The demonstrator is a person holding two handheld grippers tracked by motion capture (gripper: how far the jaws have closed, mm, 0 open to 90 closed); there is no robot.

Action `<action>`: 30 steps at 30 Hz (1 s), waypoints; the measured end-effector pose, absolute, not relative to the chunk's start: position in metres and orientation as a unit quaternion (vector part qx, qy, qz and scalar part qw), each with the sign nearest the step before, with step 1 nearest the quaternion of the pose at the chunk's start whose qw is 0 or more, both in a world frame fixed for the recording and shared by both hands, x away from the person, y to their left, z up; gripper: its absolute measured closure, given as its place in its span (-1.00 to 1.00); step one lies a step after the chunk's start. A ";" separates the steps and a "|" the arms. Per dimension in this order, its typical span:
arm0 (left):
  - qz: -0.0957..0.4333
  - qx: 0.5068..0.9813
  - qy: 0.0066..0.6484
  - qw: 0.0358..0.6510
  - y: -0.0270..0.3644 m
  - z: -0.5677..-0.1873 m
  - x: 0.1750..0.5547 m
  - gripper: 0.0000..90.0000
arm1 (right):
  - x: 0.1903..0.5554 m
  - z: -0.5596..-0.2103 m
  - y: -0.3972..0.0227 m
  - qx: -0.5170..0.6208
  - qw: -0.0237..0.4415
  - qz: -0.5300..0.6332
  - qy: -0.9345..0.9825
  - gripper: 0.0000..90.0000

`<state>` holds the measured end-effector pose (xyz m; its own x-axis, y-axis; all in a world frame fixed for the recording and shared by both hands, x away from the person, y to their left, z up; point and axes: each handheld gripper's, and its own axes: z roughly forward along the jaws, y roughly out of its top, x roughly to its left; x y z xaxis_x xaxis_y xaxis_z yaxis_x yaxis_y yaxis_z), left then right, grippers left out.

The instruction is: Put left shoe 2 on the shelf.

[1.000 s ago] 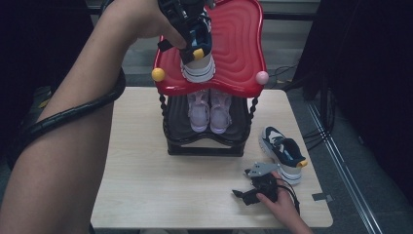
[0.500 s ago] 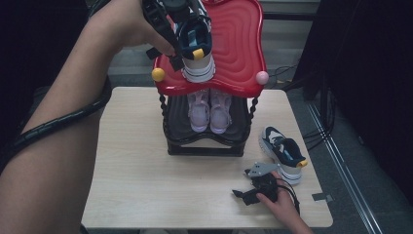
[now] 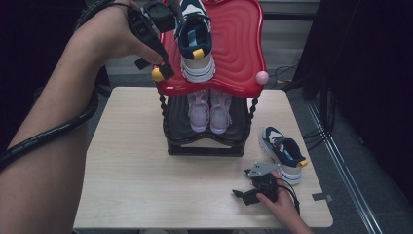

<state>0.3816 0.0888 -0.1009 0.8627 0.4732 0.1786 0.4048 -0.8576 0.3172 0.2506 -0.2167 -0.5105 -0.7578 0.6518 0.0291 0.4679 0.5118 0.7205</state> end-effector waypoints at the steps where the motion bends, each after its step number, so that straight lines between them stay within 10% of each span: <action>1: 0.127 0.955 0.230 0.137 0.090 -0.102 0.381 -0.45 | 0.251 -0.510 -0.217 0.325 0.124 0.372 0.861 -0.76; 30: 0.084 0.947 0.276 0.141 0.140 -0.136 0.371 -0.56 | 0.251 -0.510 -0.217 0.325 0.124 0.372 0.861 -0.77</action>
<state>0.3714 0.1399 -0.1359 0.8340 0.5458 0.0806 0.4985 -0.8081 0.3137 0.2505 -0.2167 -0.5104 -0.7575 0.6523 0.0280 0.4677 0.5122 0.7203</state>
